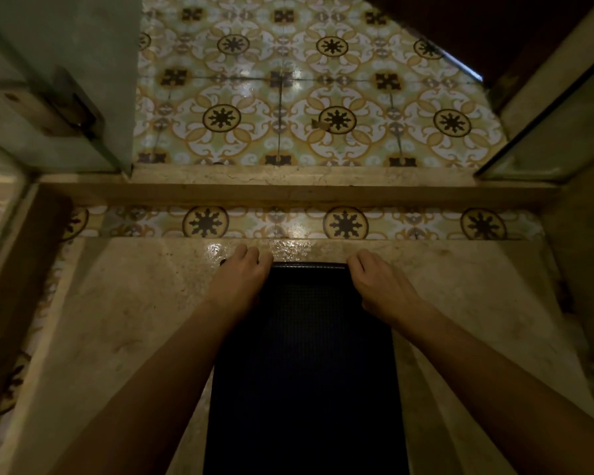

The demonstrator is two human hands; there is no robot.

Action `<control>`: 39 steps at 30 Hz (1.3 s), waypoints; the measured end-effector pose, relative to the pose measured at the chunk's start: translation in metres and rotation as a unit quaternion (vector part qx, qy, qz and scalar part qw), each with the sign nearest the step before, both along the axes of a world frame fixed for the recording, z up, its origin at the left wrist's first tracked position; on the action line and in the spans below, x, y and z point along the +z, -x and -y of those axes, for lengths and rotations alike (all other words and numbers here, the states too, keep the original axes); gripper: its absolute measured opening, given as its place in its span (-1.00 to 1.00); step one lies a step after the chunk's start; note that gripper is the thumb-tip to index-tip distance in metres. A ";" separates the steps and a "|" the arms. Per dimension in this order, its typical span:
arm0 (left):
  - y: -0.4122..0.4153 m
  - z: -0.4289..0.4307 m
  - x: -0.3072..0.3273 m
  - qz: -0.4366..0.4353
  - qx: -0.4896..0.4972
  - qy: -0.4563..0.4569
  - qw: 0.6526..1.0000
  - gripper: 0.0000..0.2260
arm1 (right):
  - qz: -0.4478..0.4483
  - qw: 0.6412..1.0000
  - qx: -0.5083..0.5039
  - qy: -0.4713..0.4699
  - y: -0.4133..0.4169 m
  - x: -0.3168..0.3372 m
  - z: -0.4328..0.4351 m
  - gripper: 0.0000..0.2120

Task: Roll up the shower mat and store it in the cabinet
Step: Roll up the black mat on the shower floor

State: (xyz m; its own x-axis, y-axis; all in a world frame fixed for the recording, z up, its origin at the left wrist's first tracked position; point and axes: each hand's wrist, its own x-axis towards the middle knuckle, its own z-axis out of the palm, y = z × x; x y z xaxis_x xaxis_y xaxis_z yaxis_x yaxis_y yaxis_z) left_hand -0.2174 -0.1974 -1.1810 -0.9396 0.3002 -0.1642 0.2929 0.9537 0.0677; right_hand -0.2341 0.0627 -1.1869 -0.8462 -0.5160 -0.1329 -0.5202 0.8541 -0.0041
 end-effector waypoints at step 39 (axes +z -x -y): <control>0.012 0.005 0.021 0.119 0.022 -0.068 0.990 -0.83 | 0.164 0.985 -0.051 0.021 0.012 0.027 0.008 -0.73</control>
State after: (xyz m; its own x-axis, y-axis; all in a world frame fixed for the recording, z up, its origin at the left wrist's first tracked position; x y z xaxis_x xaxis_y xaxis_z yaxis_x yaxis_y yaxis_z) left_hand -0.2294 -0.2028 -1.1601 -0.8918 0.2946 -0.3433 0.2116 0.9424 0.2590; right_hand -0.2461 0.0549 -1.1603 -0.8087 -0.4412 -0.3890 -0.3961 0.8974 -0.1943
